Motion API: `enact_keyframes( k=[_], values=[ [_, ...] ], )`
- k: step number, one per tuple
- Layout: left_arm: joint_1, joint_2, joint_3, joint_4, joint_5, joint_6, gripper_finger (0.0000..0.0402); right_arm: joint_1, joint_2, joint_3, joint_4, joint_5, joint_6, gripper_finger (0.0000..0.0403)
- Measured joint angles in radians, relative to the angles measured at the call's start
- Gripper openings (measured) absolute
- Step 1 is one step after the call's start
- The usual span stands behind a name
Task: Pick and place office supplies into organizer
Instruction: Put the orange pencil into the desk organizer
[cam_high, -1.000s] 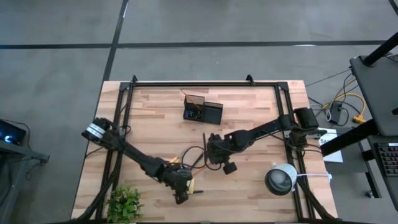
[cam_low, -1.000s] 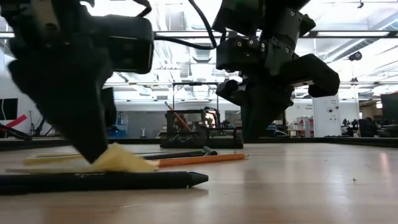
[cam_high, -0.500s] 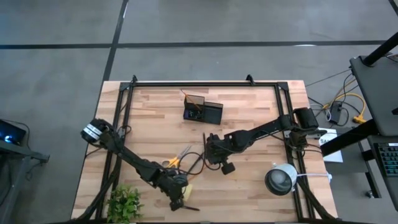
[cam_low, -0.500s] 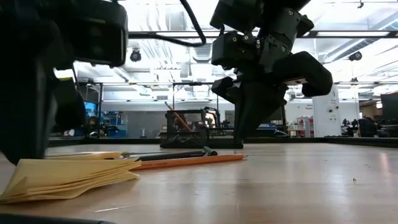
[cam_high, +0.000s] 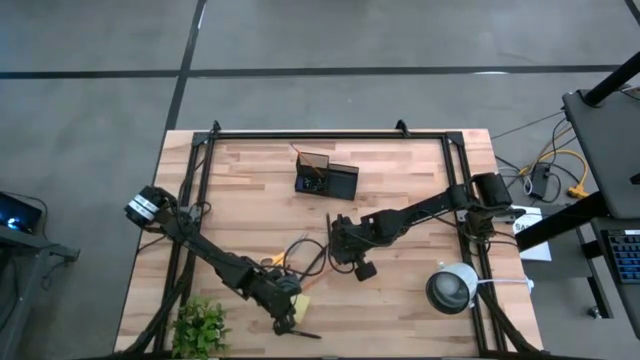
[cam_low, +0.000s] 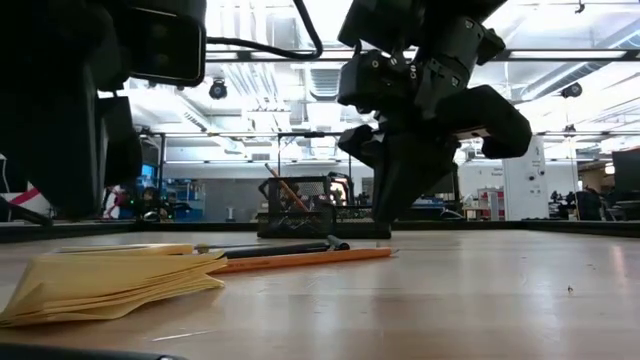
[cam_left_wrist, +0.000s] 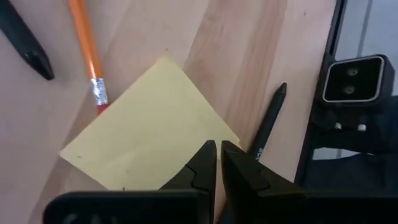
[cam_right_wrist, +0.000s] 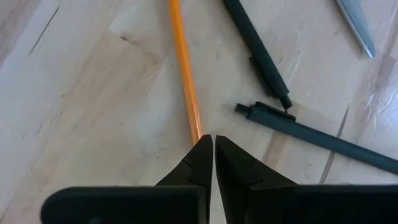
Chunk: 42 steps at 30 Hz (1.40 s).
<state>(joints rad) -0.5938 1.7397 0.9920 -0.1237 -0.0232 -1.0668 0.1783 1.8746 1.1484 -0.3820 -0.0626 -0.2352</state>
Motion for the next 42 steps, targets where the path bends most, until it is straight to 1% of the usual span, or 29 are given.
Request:
enact_keyframes(
  k=[3,6,15,18,23,26,31,35,37,42],
  values=[
    [0.001,0.000,-0.001,0.001,-0.017,0.000,0.0008,0.000,0.029,-0.001,0.007,-0.024,0.027,0.0009],
    [0.003,0.000,-0.002,0.001,-0.037,0.000,0.0008,0.000,0.062,0.009,0.013,-0.019,0.058,0.0009],
    [0.011,-0.005,-0.015,-0.002,-0.048,0.001,0.0008,-0.004,0.063,0.038,0.024,-0.016,0.086,0.0009],
    [0.013,-0.031,-0.019,-0.080,-0.080,0.000,0.0008,-0.005,0.067,0.036,0.023,-0.015,0.109,0.0009],
    [0.018,-0.125,-0.025,-0.287,-0.207,0.002,0.0009,-0.004,0.071,0.031,0.023,-0.015,0.132,0.0009],
    [0.022,-0.184,-0.057,-0.347,-0.230,0.008,0.0009,-0.004,0.071,0.029,0.020,-0.015,0.164,0.0009],
    [0.023,-0.238,-0.099,-0.323,-0.229,0.004,0.0009,0.000,0.021,0.040,-0.029,-0.020,0.234,0.0009],
    [0.023,-0.236,-0.117,-0.282,-0.226,0.000,0.0009,0.023,-0.033,0.034,-0.057,-0.099,0.223,0.0009],
    [0.023,-0.226,-0.117,-0.260,-0.226,0.001,0.0009,0.037,-0.036,0.024,-0.057,-0.115,0.221,0.0009],
    [0.023,-0.197,-0.120,-0.250,-0.221,0.003,0.0009,0.053,0.004,0.013,-0.052,-0.122,0.259,0.0009]
  ],
)
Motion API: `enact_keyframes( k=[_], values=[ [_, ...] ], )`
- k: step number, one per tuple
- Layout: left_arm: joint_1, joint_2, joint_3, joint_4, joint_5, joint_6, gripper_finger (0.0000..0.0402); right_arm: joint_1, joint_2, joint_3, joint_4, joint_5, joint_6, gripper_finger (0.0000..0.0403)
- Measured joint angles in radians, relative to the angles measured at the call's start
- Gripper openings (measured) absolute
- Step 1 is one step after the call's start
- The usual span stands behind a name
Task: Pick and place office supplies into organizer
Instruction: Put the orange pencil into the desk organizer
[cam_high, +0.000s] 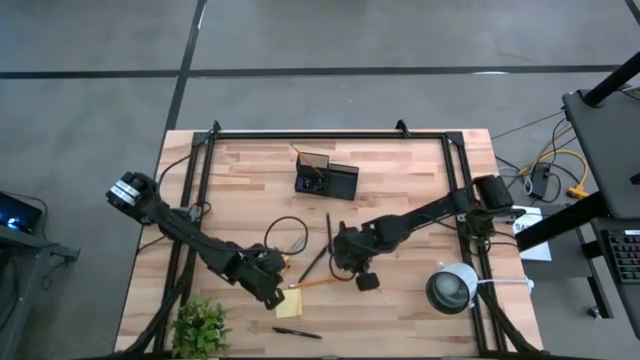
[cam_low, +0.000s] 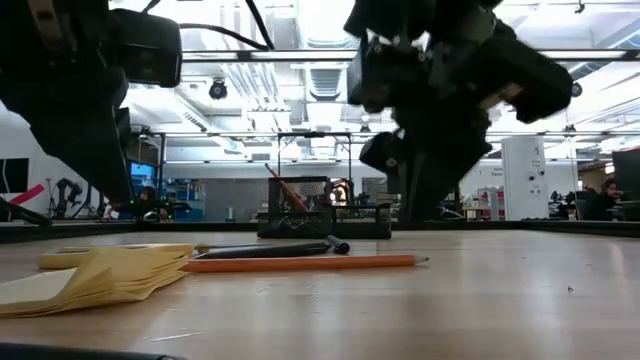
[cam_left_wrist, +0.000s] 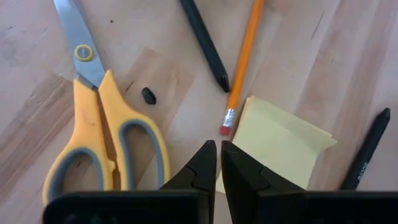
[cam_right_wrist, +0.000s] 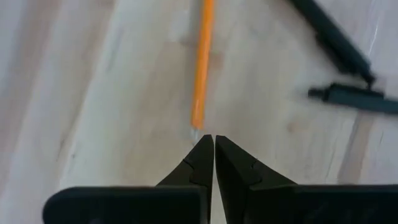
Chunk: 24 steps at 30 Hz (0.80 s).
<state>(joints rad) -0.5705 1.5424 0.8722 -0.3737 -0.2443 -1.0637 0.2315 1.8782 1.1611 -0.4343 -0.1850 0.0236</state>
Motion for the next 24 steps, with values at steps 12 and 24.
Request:
enact_keyframes(
  k=[12,24],
  values=[
    [0.004,0.007,-0.015,0.026,0.003,0.004,0.0009,0.027,0.009,-0.007,0.050,0.000,0.050,0.0009],
    [0.024,0.008,-0.016,0.027,0.002,0.032,0.0009,0.058,0.018,-0.060,0.163,0.054,0.121,0.0009]
  ],
)
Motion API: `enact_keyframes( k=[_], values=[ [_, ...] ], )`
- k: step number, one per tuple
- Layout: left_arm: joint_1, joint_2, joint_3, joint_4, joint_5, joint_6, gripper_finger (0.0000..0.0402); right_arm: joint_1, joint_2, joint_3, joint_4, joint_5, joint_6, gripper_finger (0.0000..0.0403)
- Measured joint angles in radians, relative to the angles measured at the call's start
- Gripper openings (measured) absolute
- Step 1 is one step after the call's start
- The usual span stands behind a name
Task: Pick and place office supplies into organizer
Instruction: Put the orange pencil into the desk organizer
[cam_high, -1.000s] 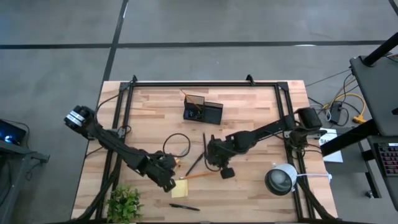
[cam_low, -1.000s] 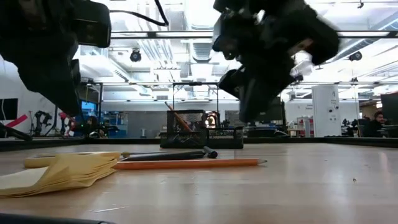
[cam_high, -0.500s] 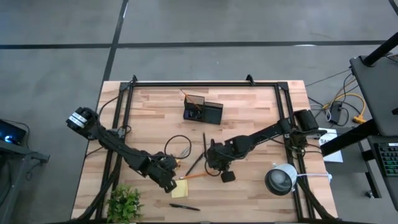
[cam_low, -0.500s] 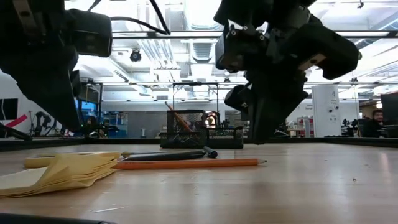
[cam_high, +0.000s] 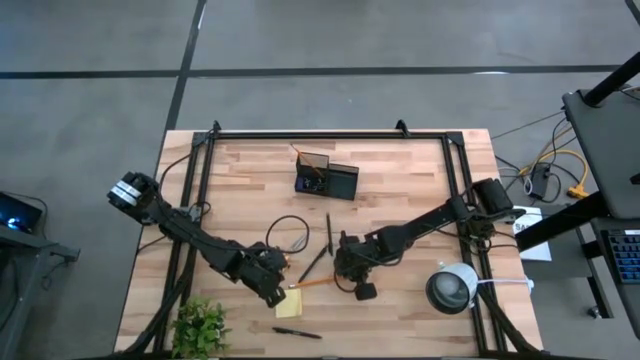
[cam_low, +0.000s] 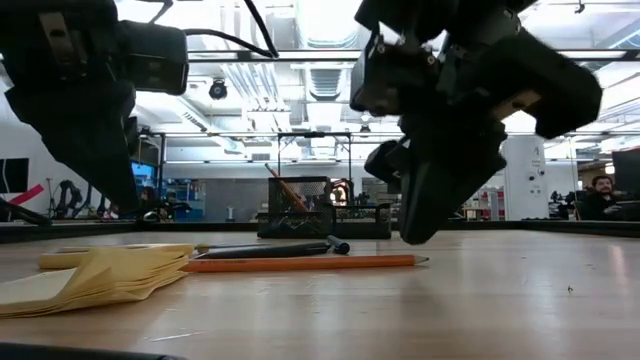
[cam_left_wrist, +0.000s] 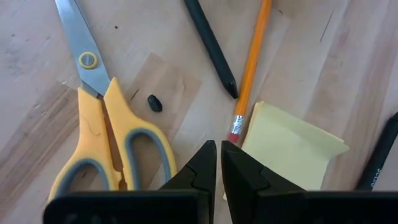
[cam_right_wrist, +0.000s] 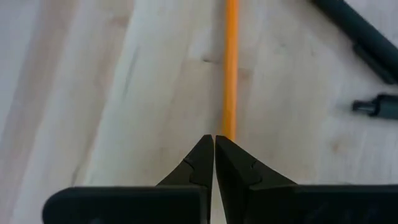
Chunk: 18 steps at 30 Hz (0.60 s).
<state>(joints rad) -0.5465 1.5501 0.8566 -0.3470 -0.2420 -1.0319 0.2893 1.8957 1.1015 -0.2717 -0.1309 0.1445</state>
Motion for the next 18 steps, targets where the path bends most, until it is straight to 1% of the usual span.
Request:
enact_keyframes(
  k=[6,18],
  values=[
    [0.010,0.000,0.000,0.000,0.000,0.016,0.0008,0.008,0.000,-0.019,0.016,0.053,0.006,0.0009],
    [0.020,0.000,0.000,0.000,0.000,0.023,0.0008,0.012,0.005,-0.044,0.037,0.055,0.006,0.0009]
  ],
)
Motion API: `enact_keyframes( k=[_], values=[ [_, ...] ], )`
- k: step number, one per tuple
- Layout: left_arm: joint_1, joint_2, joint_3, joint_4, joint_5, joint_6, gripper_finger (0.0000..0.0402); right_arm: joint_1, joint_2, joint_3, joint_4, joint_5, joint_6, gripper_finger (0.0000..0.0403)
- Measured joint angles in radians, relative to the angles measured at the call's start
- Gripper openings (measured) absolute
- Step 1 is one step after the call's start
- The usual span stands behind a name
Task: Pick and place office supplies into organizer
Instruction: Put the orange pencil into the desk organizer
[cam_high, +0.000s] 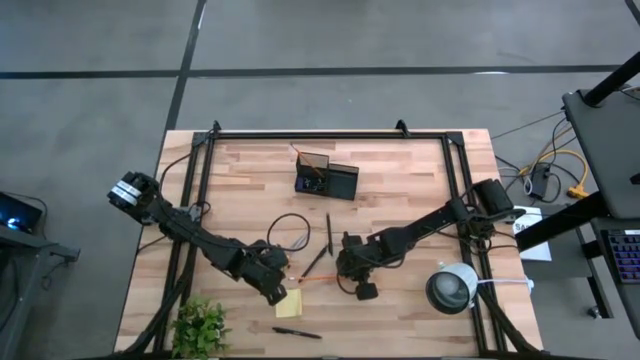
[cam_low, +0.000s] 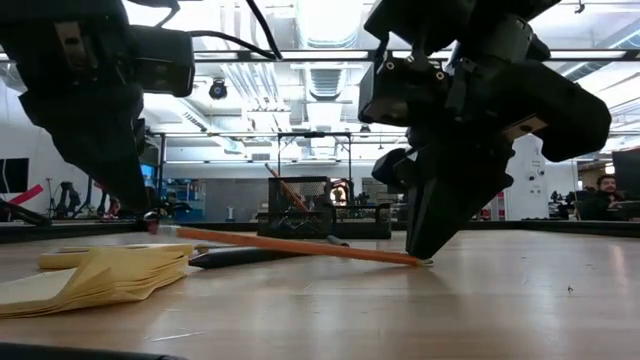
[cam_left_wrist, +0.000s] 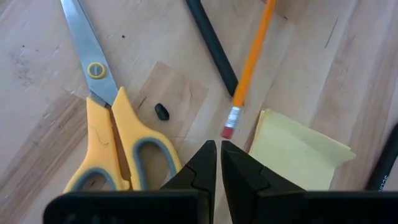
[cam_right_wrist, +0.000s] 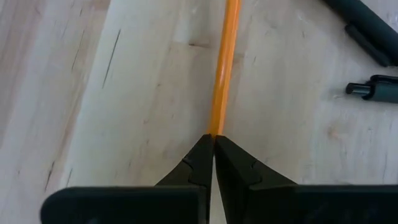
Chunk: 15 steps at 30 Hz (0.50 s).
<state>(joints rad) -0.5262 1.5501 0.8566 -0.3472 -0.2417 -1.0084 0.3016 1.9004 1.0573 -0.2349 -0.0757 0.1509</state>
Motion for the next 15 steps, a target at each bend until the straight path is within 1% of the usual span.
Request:
enact_keyframes(
  k=[7,11,15],
  values=[
    [0.012,0.000,0.000,0.001,0.000,0.008,0.0008,0.000,-0.002,-0.020,0.027,0.000,0.004,0.0009],
    [0.018,0.000,0.000,0.008,0.000,0.079,0.0011,0.000,-0.002,-0.023,0.033,-0.001,0.004,0.0009],
    [0.023,0.000,0.000,0.069,-0.002,0.176,0.0038,0.000,-0.002,-0.023,0.033,-0.001,0.005,0.0009]
  ],
)
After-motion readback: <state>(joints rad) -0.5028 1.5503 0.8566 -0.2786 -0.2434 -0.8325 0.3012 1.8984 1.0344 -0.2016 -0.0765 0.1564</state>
